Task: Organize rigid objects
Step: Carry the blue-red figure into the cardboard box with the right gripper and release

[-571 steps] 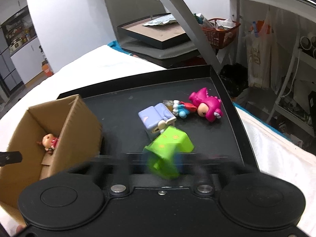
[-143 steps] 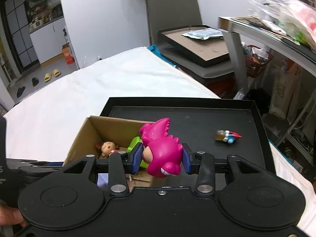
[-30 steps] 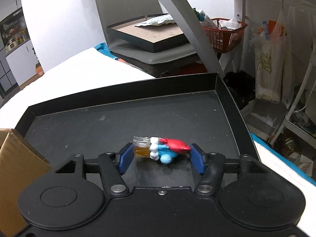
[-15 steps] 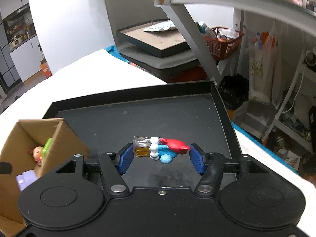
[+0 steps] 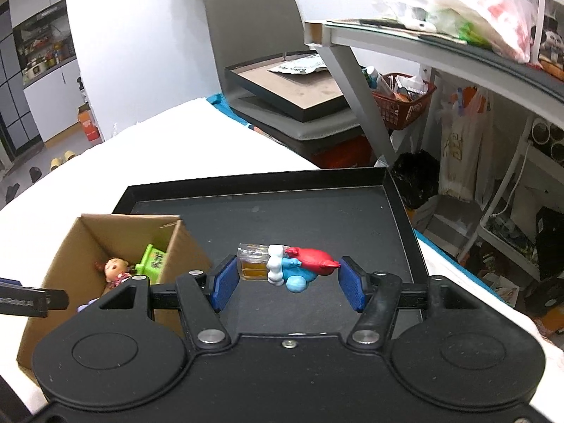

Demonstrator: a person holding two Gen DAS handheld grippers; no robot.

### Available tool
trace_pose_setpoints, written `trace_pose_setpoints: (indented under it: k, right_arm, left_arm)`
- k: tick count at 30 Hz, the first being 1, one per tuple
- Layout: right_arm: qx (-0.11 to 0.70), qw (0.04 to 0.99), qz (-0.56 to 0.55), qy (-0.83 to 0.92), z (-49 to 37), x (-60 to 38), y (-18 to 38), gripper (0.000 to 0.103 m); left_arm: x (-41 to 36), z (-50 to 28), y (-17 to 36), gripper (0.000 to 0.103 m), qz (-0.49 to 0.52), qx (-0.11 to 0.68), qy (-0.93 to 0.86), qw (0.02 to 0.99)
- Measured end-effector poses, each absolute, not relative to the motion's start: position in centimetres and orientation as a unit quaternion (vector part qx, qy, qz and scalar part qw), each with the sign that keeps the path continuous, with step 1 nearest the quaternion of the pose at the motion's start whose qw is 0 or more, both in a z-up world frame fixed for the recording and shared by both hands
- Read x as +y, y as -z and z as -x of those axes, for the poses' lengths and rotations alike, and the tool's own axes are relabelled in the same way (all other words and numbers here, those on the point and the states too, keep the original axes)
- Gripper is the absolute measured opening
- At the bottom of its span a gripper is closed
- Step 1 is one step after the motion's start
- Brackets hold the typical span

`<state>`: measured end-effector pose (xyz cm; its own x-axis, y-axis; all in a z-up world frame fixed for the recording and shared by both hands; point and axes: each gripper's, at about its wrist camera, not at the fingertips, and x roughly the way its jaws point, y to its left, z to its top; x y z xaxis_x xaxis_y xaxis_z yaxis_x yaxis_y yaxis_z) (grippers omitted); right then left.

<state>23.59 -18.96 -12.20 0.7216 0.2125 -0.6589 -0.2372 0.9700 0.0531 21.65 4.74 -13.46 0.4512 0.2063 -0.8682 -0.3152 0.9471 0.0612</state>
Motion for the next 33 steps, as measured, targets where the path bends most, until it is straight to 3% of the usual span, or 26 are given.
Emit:
trace_pose_setpoints:
  k: [27, 30, 33]
  right_arm:
    - [0.357, 0.917, 0.062, -0.168, -20.1, -11.3, 10.6, 0.060]
    - [0.361, 0.912, 0.070, -0.180, -20.1, -10.1, 10.8, 0.060]
    - [0.369, 0.907, 0.071, -0.190, -20.2, -9.1, 11.0, 0.060]
  left_arm:
    - [7.9, -20.0, 14.2, 0.072, 0.132, 0.478, -0.107, 0.862]
    - [8.3, -20.1, 14.6, 0.065, 0.146, 0.483, -0.099, 0.858]
    - [8.8, -20.2, 15.1, 0.048, 0.157, 0.493, -0.095, 0.851]
